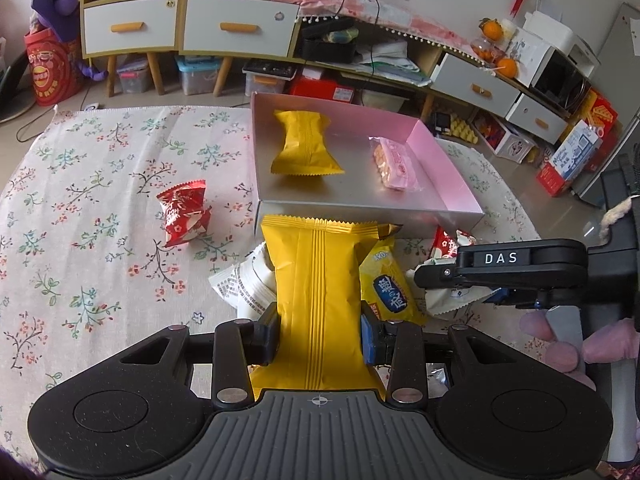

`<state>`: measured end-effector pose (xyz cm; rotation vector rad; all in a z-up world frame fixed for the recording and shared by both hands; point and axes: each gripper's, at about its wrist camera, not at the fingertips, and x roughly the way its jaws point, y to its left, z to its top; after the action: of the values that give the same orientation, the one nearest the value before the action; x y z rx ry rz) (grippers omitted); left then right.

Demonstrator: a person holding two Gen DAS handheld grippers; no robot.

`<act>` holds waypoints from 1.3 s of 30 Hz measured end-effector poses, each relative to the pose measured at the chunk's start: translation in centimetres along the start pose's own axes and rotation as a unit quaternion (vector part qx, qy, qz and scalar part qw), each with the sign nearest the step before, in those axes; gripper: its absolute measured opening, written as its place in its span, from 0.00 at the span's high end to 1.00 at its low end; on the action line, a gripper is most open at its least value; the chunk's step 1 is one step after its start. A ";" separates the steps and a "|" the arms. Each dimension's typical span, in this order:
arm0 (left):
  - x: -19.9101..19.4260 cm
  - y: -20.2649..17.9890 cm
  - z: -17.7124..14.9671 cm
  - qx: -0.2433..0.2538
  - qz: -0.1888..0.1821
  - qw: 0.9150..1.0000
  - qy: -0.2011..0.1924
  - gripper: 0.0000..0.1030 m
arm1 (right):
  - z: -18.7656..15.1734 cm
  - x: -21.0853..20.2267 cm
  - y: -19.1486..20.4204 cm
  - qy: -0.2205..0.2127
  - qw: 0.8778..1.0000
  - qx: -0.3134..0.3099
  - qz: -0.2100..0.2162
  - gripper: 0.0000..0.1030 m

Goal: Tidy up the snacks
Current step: 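Lift the yellow pastry with the left gripper while the right grasps a white packet, then lower both snacks into the pink box and open both grippers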

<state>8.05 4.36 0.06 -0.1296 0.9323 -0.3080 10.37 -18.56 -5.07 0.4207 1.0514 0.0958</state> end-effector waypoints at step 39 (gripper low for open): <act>3.8 -4.5 7.0 0.015 0.002 0.999 -0.032 0.65 | 4.9 -3.5 -1.3 -0.113 0.990 0.023 0.080 0.55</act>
<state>14.92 -1.23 2.38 -0.1095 0.8647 -0.3116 12.66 -22.15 -0.67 0.5437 0.7970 0.1635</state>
